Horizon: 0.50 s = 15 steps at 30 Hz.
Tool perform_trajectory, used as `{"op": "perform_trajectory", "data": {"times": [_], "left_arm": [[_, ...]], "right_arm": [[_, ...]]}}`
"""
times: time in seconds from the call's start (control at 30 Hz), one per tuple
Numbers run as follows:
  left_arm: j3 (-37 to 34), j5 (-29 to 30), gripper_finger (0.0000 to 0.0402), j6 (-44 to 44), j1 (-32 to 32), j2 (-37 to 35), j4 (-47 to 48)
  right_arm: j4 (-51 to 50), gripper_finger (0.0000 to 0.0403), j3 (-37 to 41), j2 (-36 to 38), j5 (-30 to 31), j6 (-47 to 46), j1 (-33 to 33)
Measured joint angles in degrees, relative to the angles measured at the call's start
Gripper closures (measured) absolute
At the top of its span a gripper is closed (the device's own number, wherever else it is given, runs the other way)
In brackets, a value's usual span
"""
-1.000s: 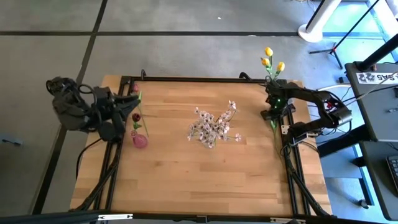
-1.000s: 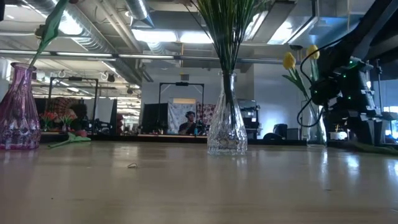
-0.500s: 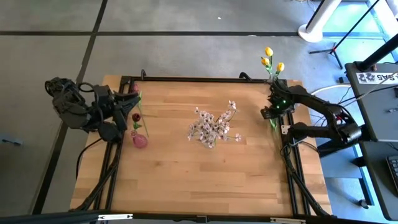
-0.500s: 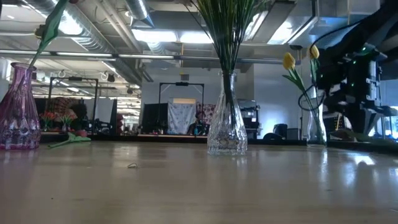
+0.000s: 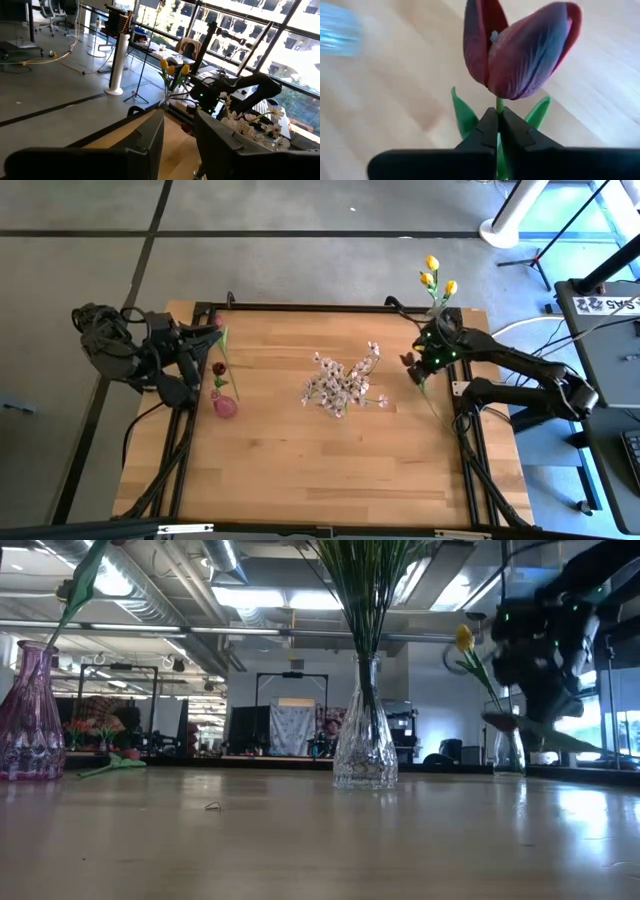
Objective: Sort flowers into vase by color
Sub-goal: Put the right red tulip into the violet vase
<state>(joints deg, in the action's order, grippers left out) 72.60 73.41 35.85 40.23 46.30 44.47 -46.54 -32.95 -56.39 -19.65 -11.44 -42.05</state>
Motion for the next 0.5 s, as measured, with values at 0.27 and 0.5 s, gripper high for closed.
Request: {"op": "perform_trajectory", "data": {"times": [0.27,0.5], "left_arm": [[0.00,0.51,0.0292,-0.32,-0.28,0.02,-0.57],[0.00,-9.44,0.0244,-14.48,-11.09,1.79,-16.40]], "right_arm": [[12.71,0.0401,-10.69,5.57,6.86,-2.10,14.29],[28.59,0.0402,-28.72,0.56,14.36,7.12,16.49]]}}
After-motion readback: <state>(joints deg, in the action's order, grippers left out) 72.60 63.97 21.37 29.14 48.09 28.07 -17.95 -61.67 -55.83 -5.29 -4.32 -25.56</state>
